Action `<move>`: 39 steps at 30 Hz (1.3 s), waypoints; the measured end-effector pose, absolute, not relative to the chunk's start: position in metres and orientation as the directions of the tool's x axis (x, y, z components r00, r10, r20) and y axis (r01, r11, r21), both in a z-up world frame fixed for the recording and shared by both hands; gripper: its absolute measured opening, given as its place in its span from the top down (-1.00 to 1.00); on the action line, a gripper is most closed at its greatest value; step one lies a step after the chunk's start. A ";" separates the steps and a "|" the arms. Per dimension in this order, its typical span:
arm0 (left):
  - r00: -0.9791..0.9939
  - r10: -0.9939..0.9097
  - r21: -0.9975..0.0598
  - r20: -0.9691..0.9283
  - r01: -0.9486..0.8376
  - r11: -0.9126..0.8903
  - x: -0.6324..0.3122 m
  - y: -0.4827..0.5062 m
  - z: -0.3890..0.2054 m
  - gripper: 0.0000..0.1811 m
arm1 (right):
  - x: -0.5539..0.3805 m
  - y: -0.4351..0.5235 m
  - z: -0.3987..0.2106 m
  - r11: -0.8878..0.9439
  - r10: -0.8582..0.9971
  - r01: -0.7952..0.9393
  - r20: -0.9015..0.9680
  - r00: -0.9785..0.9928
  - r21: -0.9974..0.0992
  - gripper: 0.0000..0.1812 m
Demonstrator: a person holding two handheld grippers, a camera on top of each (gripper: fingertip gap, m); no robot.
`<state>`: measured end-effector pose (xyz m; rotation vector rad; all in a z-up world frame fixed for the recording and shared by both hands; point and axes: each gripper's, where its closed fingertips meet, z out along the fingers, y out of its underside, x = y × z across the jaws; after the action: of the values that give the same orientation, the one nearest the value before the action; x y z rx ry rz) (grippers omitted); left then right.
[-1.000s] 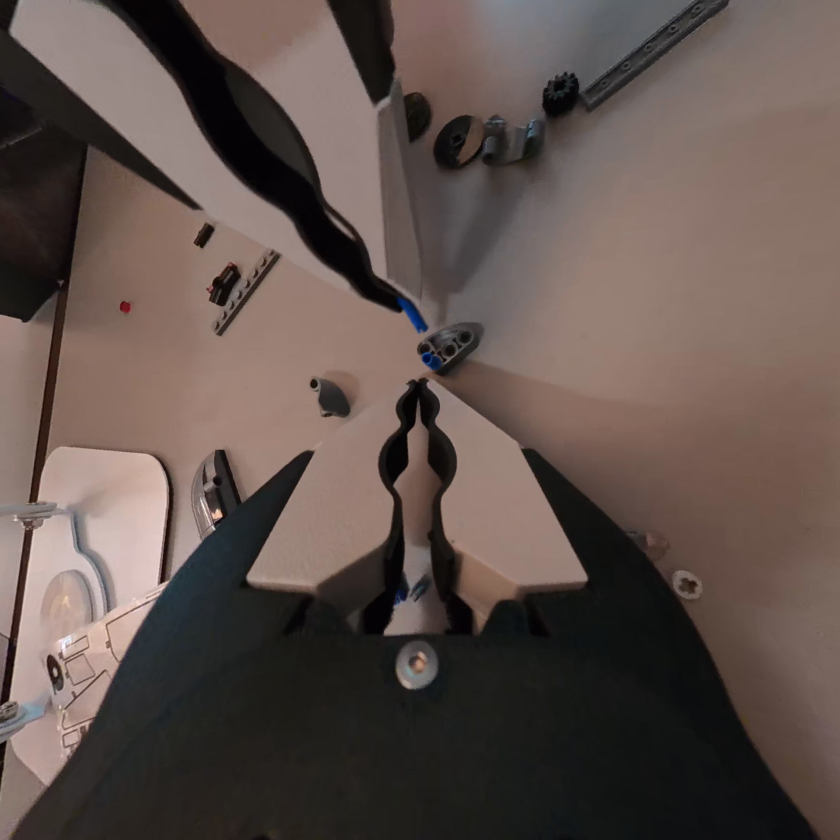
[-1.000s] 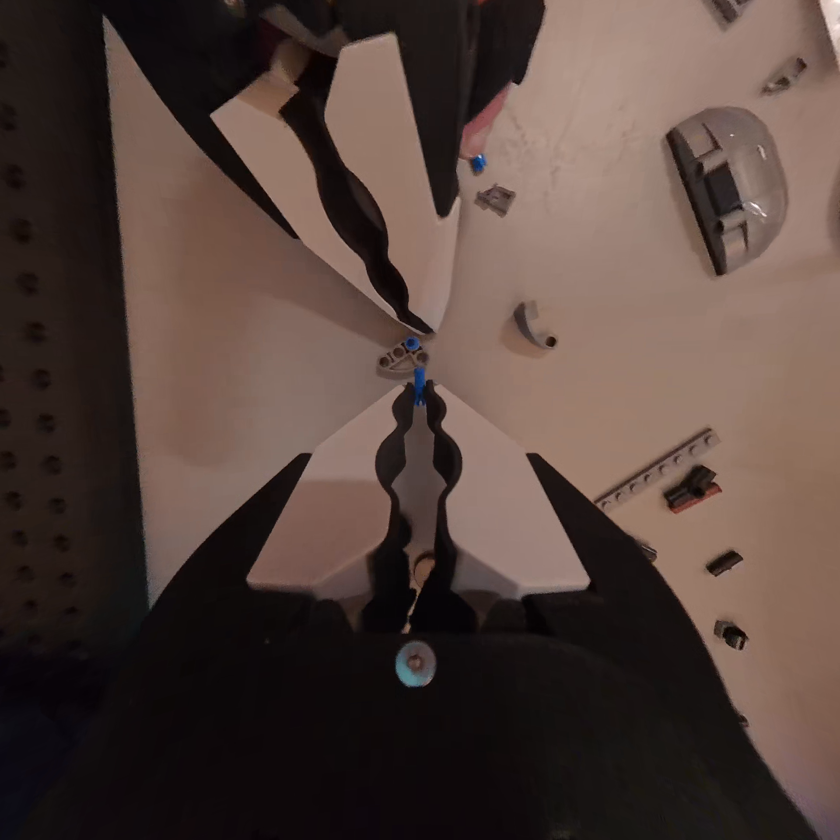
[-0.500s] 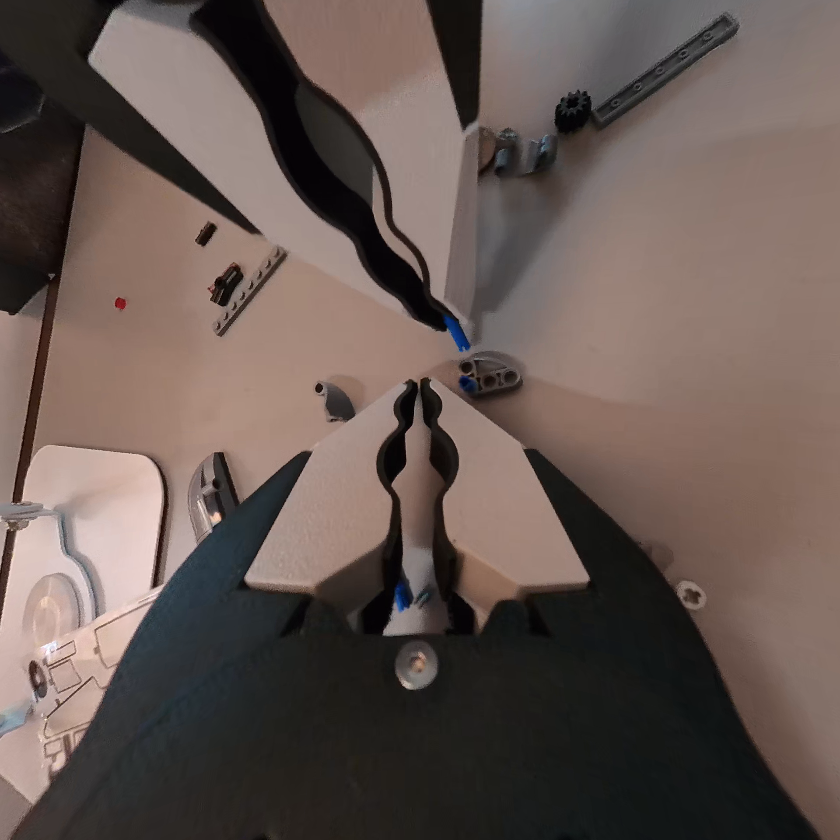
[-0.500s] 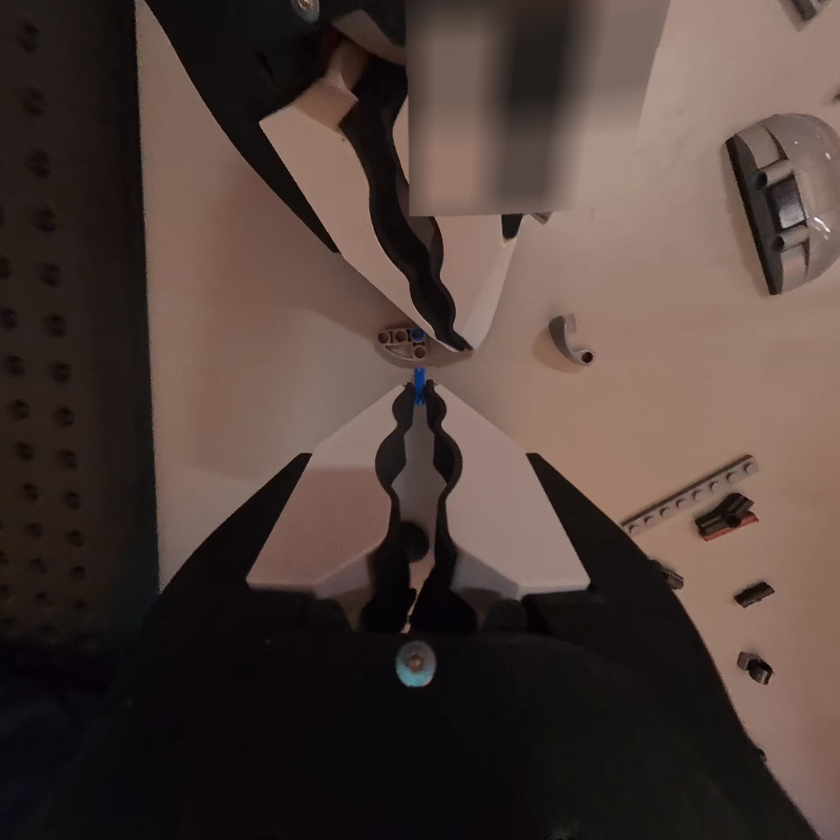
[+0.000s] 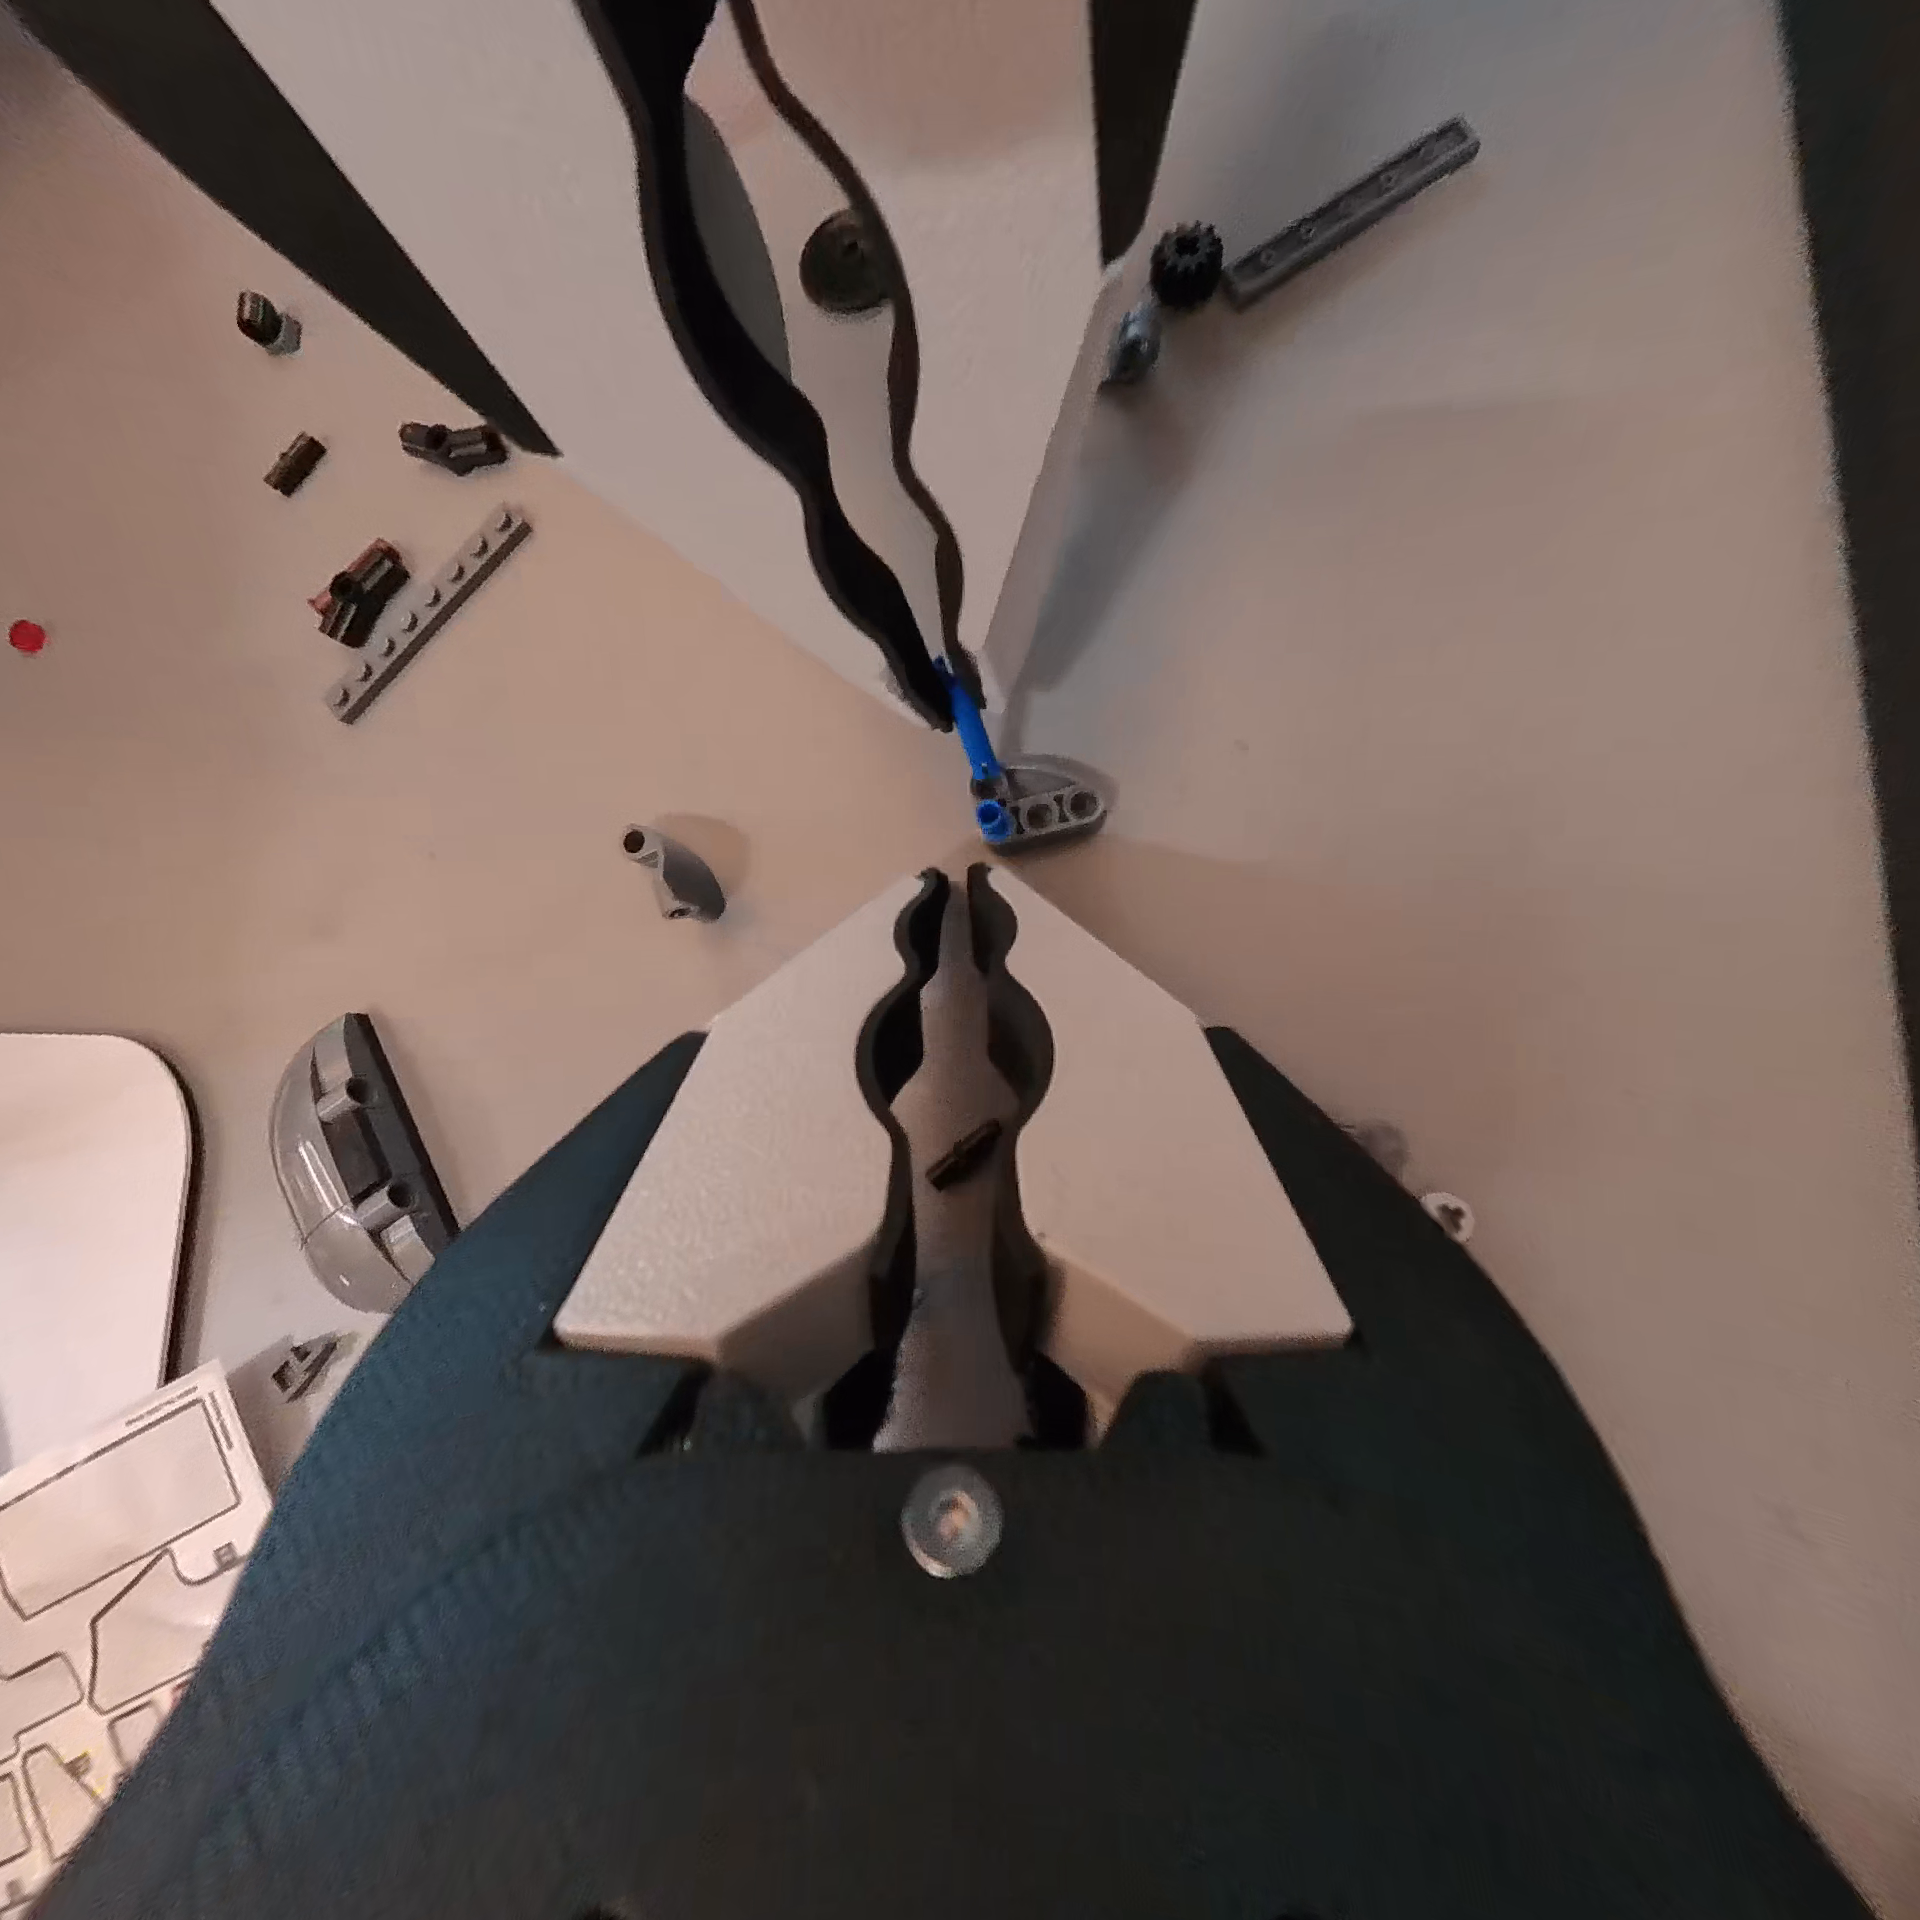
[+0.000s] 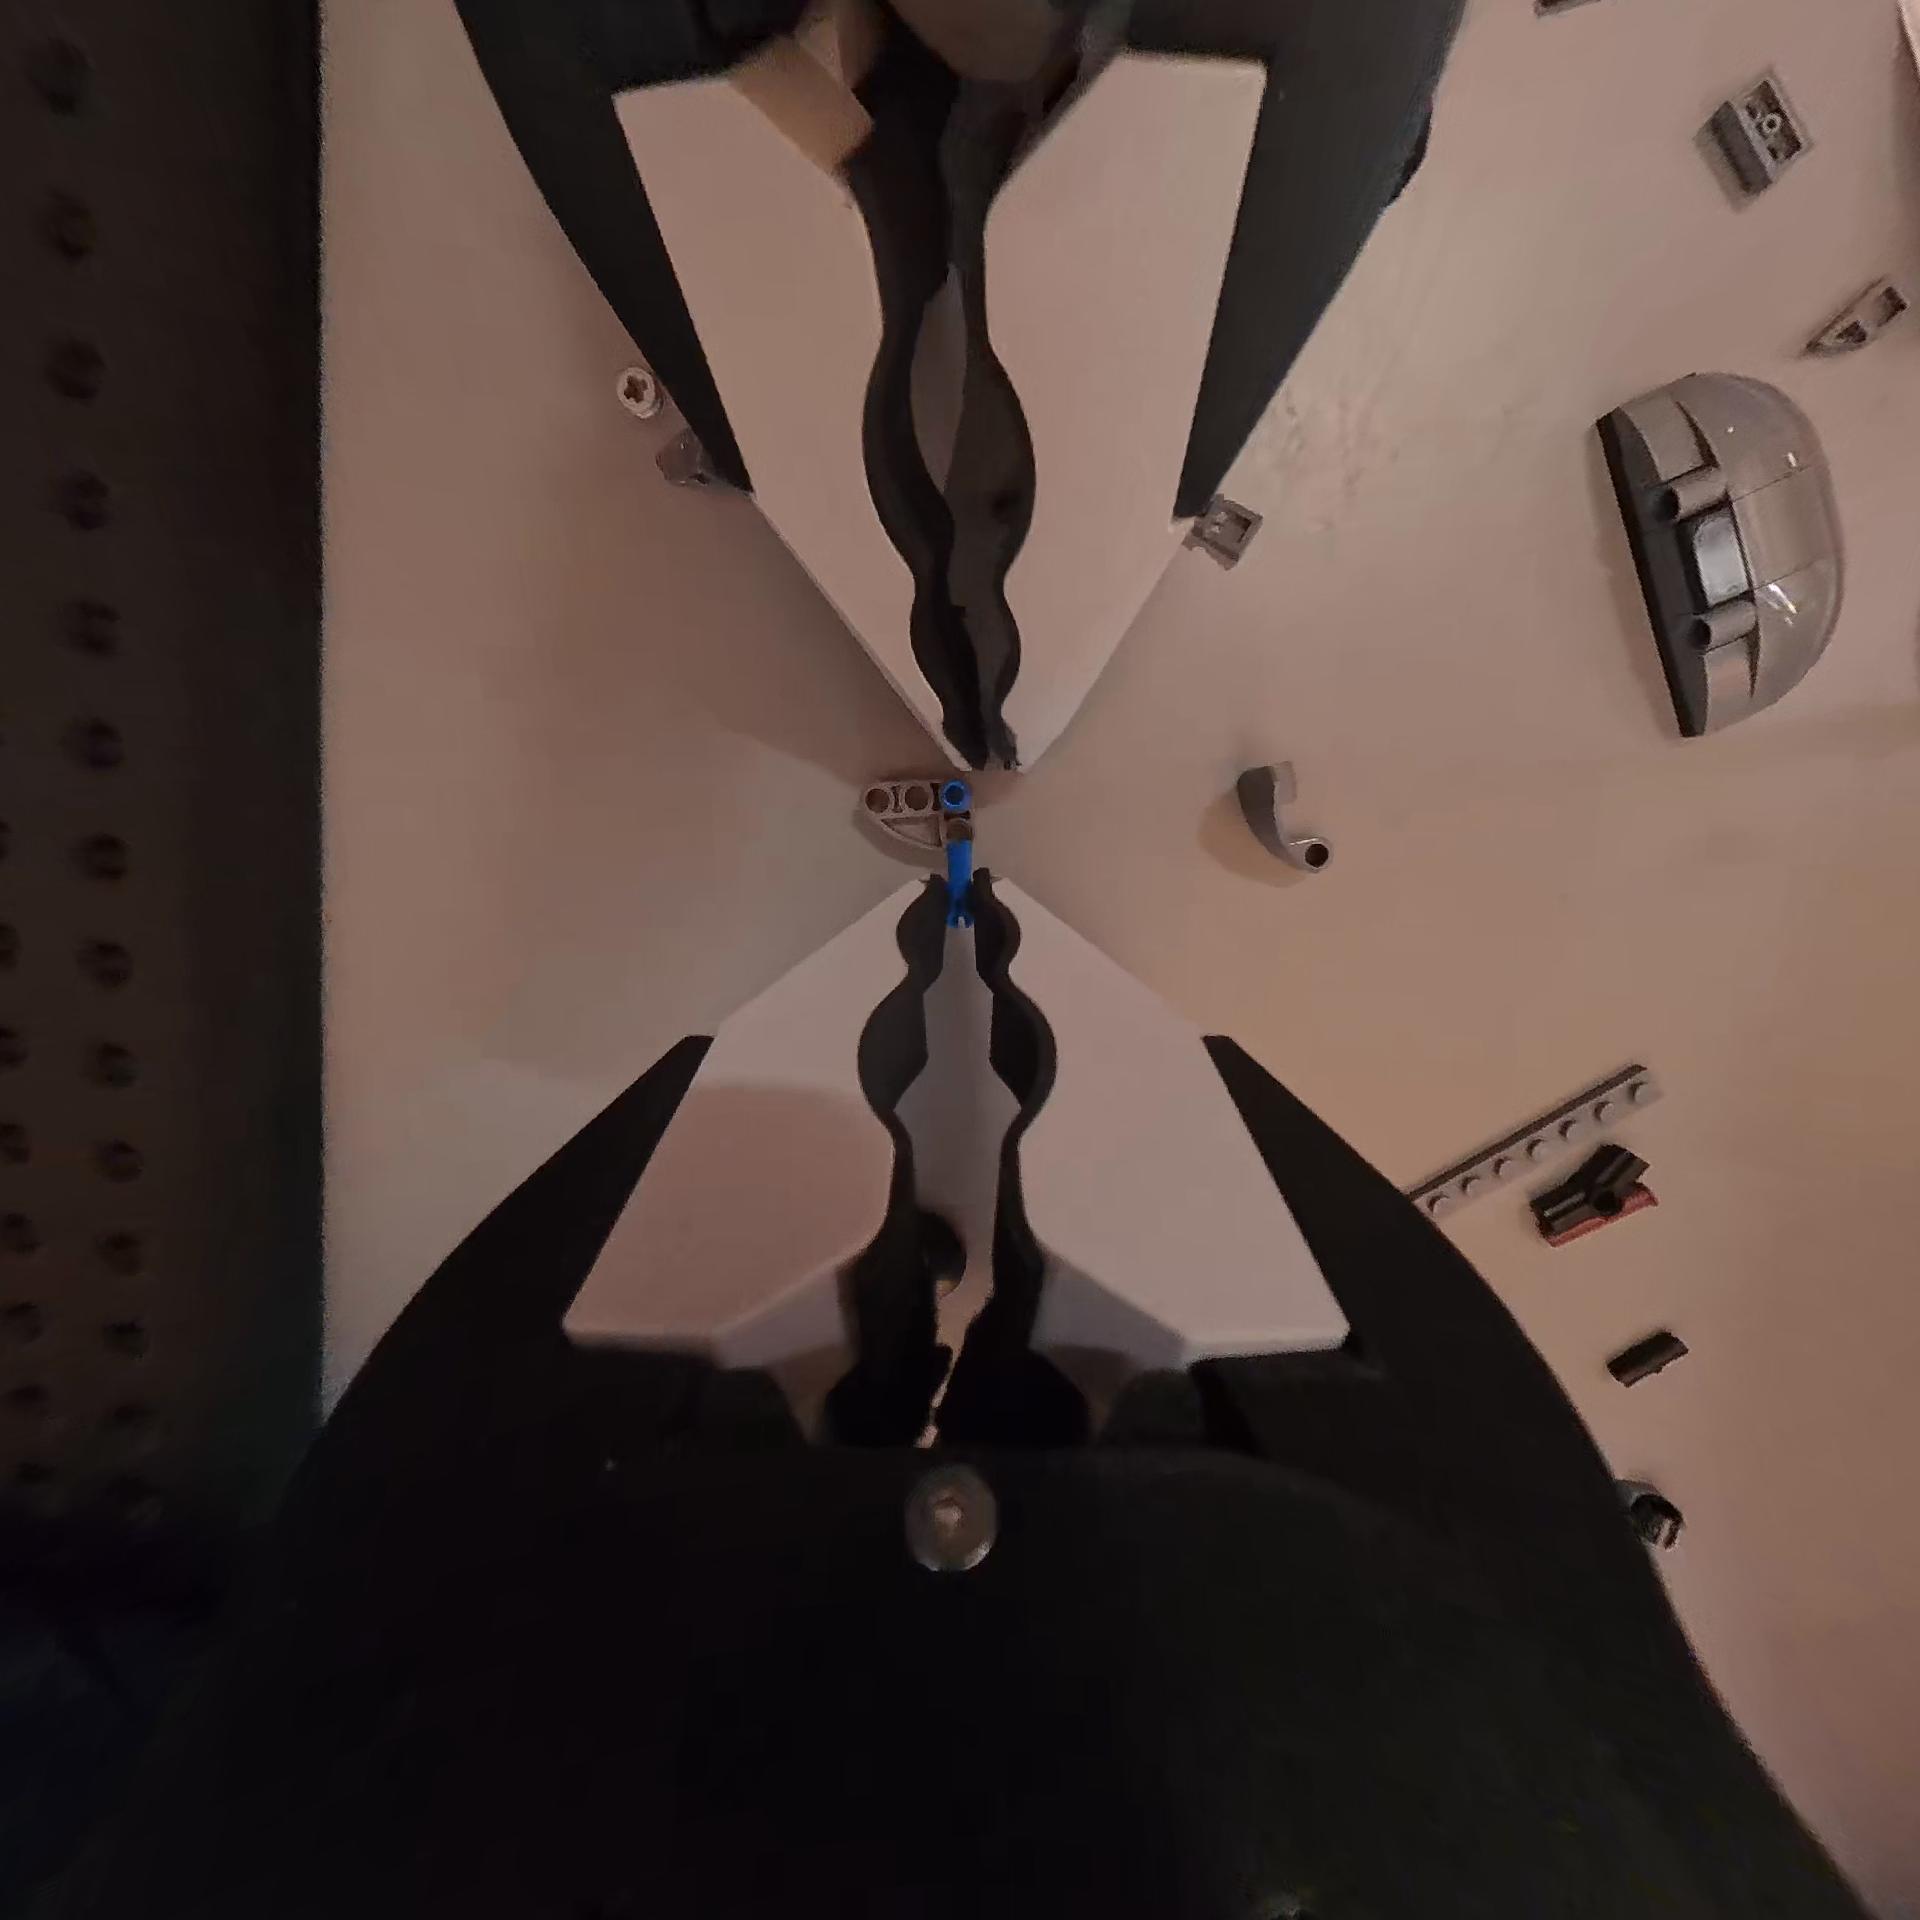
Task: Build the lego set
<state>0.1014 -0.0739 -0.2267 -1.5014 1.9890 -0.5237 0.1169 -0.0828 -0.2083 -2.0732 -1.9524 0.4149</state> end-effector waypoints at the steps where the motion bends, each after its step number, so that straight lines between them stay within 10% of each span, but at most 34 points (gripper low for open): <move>1: -0.197 -0.956 -0.625 -0.219 -0.724 0.293 0.102 -0.075 -0.227 0.98 | 0.116 -0.083 -0.209 -0.056 0.998 0.925 -0.024 0.051 -0.377 0.97; 21: -0.198 -0.961 -0.665 -0.191 -0.694 0.275 0.104 -0.078 -0.221 0.95 | 0.116 -0.081 -0.207 0.004 0.996 0.952 0.089 0.024 -0.306 0.97; 39: -0.134 -0.978 -0.801 -0.160 -0.561 0.208 0.113 -0.074 -0.190 0.95 | 0.109 -0.072 -0.182 -0.085 0.996 0.825 -0.016 0.092 -0.559 0.97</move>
<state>0.1128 -0.0737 -0.1904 -1.4364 1.7917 -0.7650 0.1087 -0.0716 -0.1820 -1.9687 -1.7863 0.5629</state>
